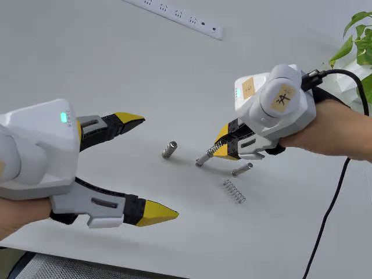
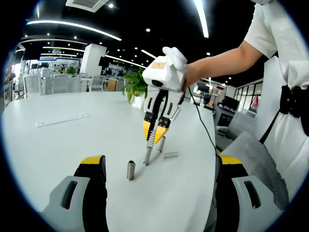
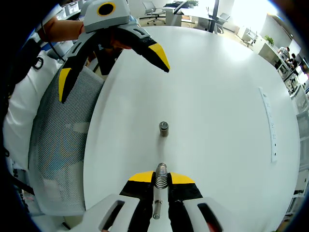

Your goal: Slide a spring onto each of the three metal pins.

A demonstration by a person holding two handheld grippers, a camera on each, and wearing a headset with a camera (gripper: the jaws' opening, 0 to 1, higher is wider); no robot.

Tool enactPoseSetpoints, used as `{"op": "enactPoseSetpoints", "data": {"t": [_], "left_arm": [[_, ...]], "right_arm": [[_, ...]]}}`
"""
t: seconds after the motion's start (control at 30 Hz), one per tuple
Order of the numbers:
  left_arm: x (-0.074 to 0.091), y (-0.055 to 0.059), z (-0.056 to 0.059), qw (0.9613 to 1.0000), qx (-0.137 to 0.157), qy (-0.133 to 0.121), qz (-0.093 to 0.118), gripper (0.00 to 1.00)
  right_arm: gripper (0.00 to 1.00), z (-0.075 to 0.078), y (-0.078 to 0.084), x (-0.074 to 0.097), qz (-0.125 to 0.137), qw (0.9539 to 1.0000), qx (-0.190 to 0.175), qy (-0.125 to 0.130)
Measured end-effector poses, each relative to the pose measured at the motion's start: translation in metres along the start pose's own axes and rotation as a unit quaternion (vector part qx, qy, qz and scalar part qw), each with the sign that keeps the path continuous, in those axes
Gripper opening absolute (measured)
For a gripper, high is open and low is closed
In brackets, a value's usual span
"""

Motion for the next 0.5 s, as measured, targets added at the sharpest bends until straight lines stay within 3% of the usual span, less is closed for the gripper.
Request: {"op": "enactPoseSetpoints", "data": {"t": [0.5], "left_arm": [[-0.0004,0.0014,-0.001,1.0,0.006,0.003,0.0,0.92]], "right_arm": [[0.07,-0.0002,0.0015,-0.0085,-0.007,1.0,0.004,-0.005]]}}
Point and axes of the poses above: the centre of the closed fingertips' face, and the gripper's own axes: x roughly backward along the fingers, z roughly to its right, y roughly out of its underside, the point moved 2 cm from there along x, roughly backward along the fingers, and after that the axes turned 2 degrees about x, right-handed, at the moved point
